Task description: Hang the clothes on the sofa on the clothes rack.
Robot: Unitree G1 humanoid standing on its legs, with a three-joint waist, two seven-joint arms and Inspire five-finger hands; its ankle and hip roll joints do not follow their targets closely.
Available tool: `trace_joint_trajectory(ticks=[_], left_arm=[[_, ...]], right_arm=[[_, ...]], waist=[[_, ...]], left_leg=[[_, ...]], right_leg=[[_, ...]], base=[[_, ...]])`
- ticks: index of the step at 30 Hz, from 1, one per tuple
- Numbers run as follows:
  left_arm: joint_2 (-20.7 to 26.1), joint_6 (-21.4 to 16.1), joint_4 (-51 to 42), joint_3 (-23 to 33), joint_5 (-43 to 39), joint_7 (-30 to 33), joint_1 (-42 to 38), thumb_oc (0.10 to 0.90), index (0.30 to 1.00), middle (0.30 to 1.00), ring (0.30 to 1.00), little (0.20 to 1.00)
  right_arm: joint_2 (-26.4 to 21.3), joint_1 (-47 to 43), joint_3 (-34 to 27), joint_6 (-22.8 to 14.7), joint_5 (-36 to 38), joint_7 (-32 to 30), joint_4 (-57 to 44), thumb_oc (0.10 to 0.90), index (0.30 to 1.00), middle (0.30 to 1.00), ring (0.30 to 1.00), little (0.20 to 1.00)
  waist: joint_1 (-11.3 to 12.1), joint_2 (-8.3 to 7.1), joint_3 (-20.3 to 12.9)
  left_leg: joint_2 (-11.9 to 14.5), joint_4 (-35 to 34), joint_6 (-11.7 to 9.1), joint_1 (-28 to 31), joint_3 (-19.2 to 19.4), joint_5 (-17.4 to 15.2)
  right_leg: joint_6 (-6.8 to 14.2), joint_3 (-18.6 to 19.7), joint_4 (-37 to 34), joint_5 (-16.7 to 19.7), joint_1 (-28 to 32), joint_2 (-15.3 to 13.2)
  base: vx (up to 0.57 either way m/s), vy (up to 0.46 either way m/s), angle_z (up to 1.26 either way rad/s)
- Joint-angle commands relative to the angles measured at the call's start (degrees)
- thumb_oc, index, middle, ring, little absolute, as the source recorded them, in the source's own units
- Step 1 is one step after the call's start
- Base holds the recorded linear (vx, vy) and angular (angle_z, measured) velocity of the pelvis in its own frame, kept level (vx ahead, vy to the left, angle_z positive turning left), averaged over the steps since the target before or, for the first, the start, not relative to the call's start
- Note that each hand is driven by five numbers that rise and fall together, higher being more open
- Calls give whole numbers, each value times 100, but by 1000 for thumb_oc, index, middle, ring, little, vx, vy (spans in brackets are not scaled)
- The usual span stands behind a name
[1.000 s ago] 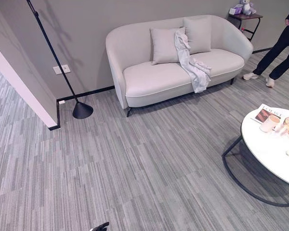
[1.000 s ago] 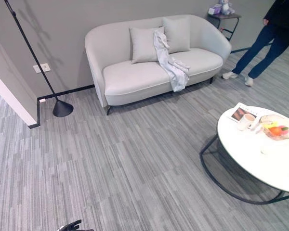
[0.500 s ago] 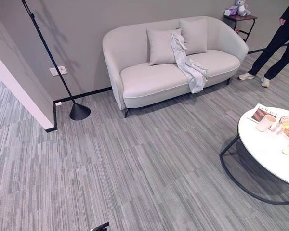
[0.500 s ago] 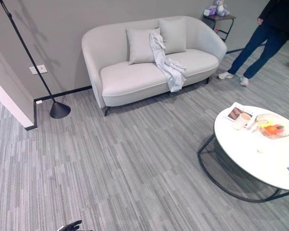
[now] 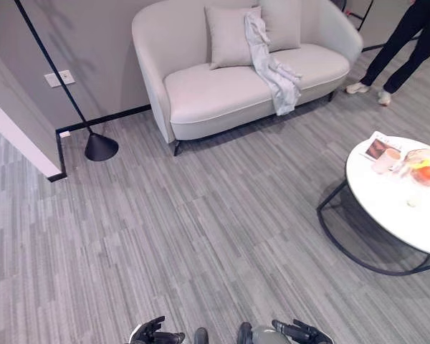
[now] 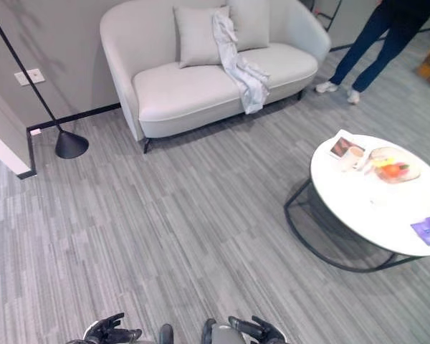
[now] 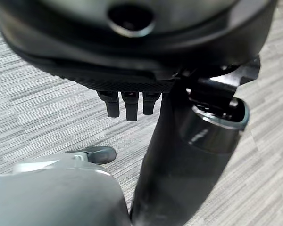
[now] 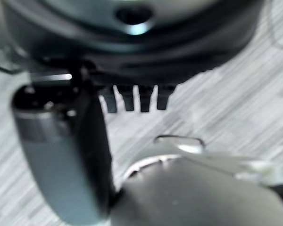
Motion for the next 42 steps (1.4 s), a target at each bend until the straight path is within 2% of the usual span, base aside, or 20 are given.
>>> trace_joint_trajectory(ticks=[1, 3, 4, 6, 7, 9, 12, 13, 14, 16, 19, 22, 23, 25, 26, 27, 28, 29, 33, 42], left_arm=[[10, 14, 188, -26, 325, -14, 125, 800, 900, 900, 900, 900], [44, -16, 213, -55, 310, 13, 45, 800, 900, 900, 900, 900], [128, -36, 191, -41, 301, 42, -24, 800, 900, 900, 900, 900], [128, -35, 190, -43, 301, 41, -24, 800, 900, 900, 900, 900], [197, -37, 206, -90, 355, 6, -15, 800, 900, 900, 900, 900], [198, -42, 241, -103, 386, 26, 22, 800, 900, 900, 900, 900], [139, -82, 168, -317, 453, 63, 14, 800, 900, 900, 900, 900], [137, -82, 167, -317, 453, 63, 17, 800, 900, 900, 900, 900], [85, -137, 24, -516, 517, 109, -31, 800, 900, 900, 900, 900], [95, -141, -49, -545, 524, 121, -63, 800, 900, 900, 900, 900], [192, -210, -279, -714, 680, 119, -215, 800, 900, 900, 900, 900], [209, -226, -360, -699, 667, 144, -248, 800, 900, 900, 900, 900], [206, -234, -358, -655, 616, 174, -254, 800, 900, 900, 900, 900], [183, -228, -331, -466, 372, 243, -286, 800, 900, 900, 900, 900], [144, -213, -293, -374, 268, 304, -324, 800, 900, 900, 900, 900], [120, -211, -219, -207, 100, 366, -345, 800, 900, 900, 900, 900], [123, -211, -218, -205, 99, 366, -348, 800, 900, 900, 900, 900], [106, -201, -89, 213, -325, 389, -316, 800, 900, 900, 900, 900], [151, -233, 70, 591, -601, 406, -223, 800, 900, 900, 900, 900], [358, -265, 102, 699, -490, 516, -259, 800, 900, 900, 900, 900]], right_arm=[[260, 532, 155, 114, 186, 117, 183, 800, 900, 900, 900, 900], [298, 529, 85, 143, 277, 118, 298, 800, 900, 900, 900, 900], [329, 571, -27, 206, 370, 179, 383, 800, 900, 900, 900, 900], [328, 572, -29, 206, 371, 180, 383, 800, 900, 900, 900, 900], [375, 661, -119, 205, 476, 214, 414, 800, 900, 900, 900, 900], [445, 627, -85, 214, 540, 208, 457, 800, 900, 900, 900, 900], [403, 538, 94, 135, 586, 124, 347, 800, 900, 900, 900, 900], [401, 541, 95, 135, 586, 124, 345, 800, 900, 900, 900, 900], [333, 548, 365, -3, 469, 116, 138, 800, 900, 900, 900, 900], [304, 540, 436, 16, 449, 123, 51, 800, 900, 900, 900, 900], [209, 510, 694, -102, 193, 65, -56, 800, 900, 900, 900, 900], [136, 429, 652, -112, 197, 3, -38, 800, 900, 900, 900, 900], [100, 387, 669, -96, 159, -14, -34, 800, 900, 900, 900, 900], [28, 290, 725, -66, 60, -39, -42, 800, 900, 900, 900, 900], [19, 201, 752, -84, 52, -91, -34, 800, 900, 900, 900, 900], [33, 150, 773, -119, 45, -128, -32, 800, 900, 900, 900, 900], [36, 147, 773, -119, 45, -127, -31, 800, 900, 900, 900, 900], [118, 24, 808, -95, -5, -155, 68, 800, 900, 900, 900, 900], [299, -36, 962, -133, -23, -103, 17, 800, 900, 900, 900, 900], [435, 92, 977, -244, 104, -183, 41, 800, 900, 900, 900, 900]], waist=[[65, 20, -213], [73, 10, -227], [35, 22, -238], [46, 32, -228], [28, -66, -252], [-31, -210, -350], [-113, -104, -449], [-117, -92, -457], [-156, 26, -498], [-150, 51, -504], [31, -9, -523], [69, -121, -461], [111, -153, -420], [259, -262, -363], [288, -303, -358], [347, -296, -324], [330, -311, -345], [600, -275, -323], [1008, -309, -258], [1276, -665, -222]], left_leg=[[-34, 31, -223, -104, -662, -426], [12, 25, -294, -133, -709, -510], [150, 12, -403, -49, -786, -639], [162, 10, -405, -29, -777, -649], [218, -2, -478, 138, -784, -795], [487, -50, -632, 373, -794, -901], [1212, 16, -909, 371, -841, -728], [1227, 10, -915, 369, -843, -729], [1558, 320, -1066, 225, -925, -130], [1627, 484, -1091, 130, -956, 46], [1861, 1432, -1060, -150, -780, 759], [1874, 1759, -973, -255, -460, 842], [1703, 1792, -911, -264, -461, 611], [912, 1954, -766, -772, -793, -39], [685, 1790, -694, -981, -643, -369], [558, 1484, -671, -1227, -246, -375], [540, 1466, -666, -1253, -256, -347], [141, 882, -637, -1715, -185, 112], [97, 157, -775, -2173, -488, 783], [410, -26, -814, -2126, -659, 1129]], right_leg=[[75, 26, -1620, 759, 366, -449], [113, 202, -2366, 1137, 279, -769], [244, 372, -2774, 1501, 95, -1150], [244, 372, -2796, 1512, 120, -1133], [321, 303, -2971, 1702, 173, -1192], [363, 206, -2782, 1687, 176, -991], [133, 114, -2454, 1307, 38, -409], [129, 104, -2456, 1304, 38, -396], [-52, 95, -2547, 1189, 77, 22], [-108, 74, -2631, 1149, 112, 135], [-459, 85, -3069, 933, 628, 611], [-515, 99, -3110, 880, 778, 606], [-517, 166, -3110, 873, 809, 575], [-494, 169, -3110, 759, 849, 481], [-482, 47, -3110, 643, 874, 440], [-487, -64, -3110, 502, 918, 494], [-484, -76, -3110, 508, 891, 477], [-484, -111, -3110, 407, 976, 688], [-519, -24, -3110, 170, 1287, 1047], [-580, 212, -3110, -72, 1911, 1270]], base=[[147, -194, 12], [210, -213, 2], [247, -226, -12], [212, -161, -10], [500, -376, -3], [551, -451, 11], [347, -391, -6], [398, -508, -33], [270, -331, -33], [202, -250, -27], [347, -340, -34], [195, -171, -8], [266, -134, -8], [234, -111, 0], [216, -138, 2], [137, -92, 23], [214, -119, 90], [199, -92, 107], [216, -62, 21], [207, 70, -23]])
